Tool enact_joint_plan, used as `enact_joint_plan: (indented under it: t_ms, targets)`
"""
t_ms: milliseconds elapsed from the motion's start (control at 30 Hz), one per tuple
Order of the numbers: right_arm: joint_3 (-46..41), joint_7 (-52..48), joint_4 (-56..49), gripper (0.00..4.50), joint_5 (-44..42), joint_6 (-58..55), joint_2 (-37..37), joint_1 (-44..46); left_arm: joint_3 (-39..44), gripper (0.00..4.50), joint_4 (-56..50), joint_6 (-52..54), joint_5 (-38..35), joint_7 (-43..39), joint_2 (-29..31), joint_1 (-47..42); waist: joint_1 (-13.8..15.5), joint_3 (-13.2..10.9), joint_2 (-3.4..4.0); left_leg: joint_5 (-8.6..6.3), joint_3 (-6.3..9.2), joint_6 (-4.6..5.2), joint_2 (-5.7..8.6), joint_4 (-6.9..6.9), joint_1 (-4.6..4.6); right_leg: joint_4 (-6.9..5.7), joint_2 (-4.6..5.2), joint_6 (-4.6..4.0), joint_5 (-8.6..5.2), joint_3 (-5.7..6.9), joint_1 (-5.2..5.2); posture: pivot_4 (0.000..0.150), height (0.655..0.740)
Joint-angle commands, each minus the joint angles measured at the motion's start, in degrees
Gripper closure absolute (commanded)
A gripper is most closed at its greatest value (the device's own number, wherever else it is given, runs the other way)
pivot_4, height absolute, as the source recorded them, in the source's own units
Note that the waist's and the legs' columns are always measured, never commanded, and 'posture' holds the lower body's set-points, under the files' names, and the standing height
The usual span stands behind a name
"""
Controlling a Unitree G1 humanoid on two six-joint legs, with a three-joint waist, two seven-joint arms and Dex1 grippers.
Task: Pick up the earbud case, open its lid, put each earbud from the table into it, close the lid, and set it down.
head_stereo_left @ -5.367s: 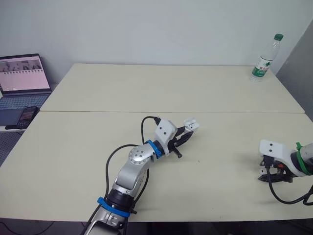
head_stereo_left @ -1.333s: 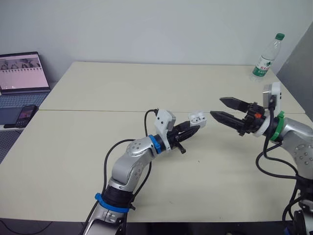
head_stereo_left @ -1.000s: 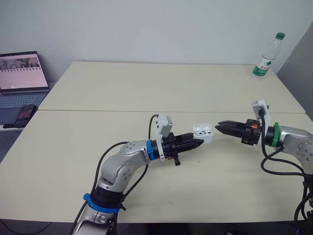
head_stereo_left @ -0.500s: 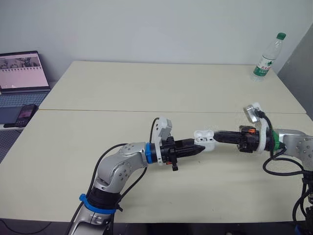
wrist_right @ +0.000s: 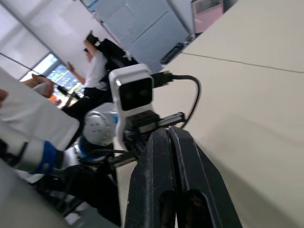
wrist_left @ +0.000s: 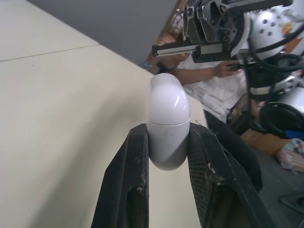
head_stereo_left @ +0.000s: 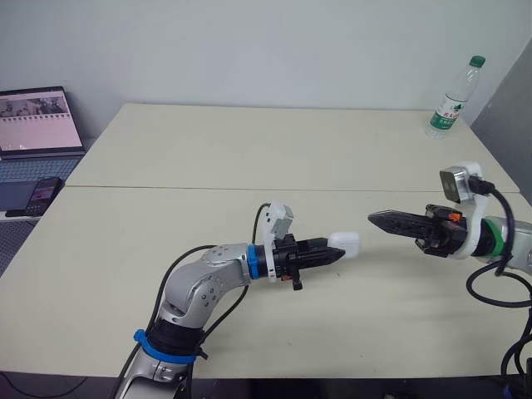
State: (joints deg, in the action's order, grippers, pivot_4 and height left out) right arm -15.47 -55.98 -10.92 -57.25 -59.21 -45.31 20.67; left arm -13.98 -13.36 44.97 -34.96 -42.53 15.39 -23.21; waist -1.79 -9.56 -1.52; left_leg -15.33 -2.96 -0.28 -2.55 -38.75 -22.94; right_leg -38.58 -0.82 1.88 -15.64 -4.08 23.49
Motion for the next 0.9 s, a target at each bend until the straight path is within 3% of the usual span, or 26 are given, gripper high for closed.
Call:
enact_joint_plan:
  t_ms: [33,233,367,600,633,900]
  targets:
    - [1.58,1.64,-2.65,4.44,8.41,9.37,0.06,-2.76,-4.75,3.73,2.47,1.06,8.50,5.73,1.31,-2.06,-0.01,0.00,0.00,0.00,-0.02,0.00,0.00,0.00,0.00,0.00,0.00,0.01,0.00,-0.02,0.01,0.150,0.7362]
    - [5.92,2.49,-6.72,4.44,23.74,25.73,-0.83,-11.61,0.34,3.73,6.26,9.38,4.55,9.29,-3.71,-5.46,0.06,-0.05,-0.04,0.00,-0.05,-0.01,0.03,0.01,-0.10,-0.01,0.02,0.05,-0.02,0.01,0.11,0.150,0.7362]
    - [8.81,1.68,-6.65,4.44,33.59,35.26,-3.51,-17.74,-3.84,3.73,10.69,15.84,8.03,10.44,-2.74,-9.59,0.07,-0.07,-0.07,-0.01,-0.04,-0.02,0.04,0.01,-0.07,-0.02,0.03,0.06,-0.03,0.00,0.07,0.150,0.7362]
    - [7.29,3.56,-7.39,4.44,34.83,37.17,-2.28,-20.69,-0.67,3.73,17.85,20.59,6.96,10.31,-5.81,-15.23,0.08,-0.09,-0.12,0.01,-0.13,-0.02,0.08,-0.06,0.16,-0.08,0.03,0.15,0.03,0.03,-0.10,0.150,0.7362]
    - [7.19,3.58,-7.49,4.50,34.92,37.32,-2.23,-20.94,-1.12,3.03,17.89,19.85,7.40,9.64,-5.50,-15.48,0.08,-0.09,-0.12,0.01,-0.13,-0.02,0.08,-0.09,0.16,-0.09,0.03,0.17,0.05,0.04,-0.10,0.150,0.7362]
    - [5.37,3.11,-6.54,4.50,34.46,39.56,-1.35,-22.63,-0.15,0.70,13.56,17.36,8.65,8.38,-1.99,-13.08,0.01,-0.11,-0.16,0.00,-0.13,-0.03,0.06,-0.04,0.06,-0.02,0.05,0.17,0.04,-0.03,-0.03,0.150,0.7362]
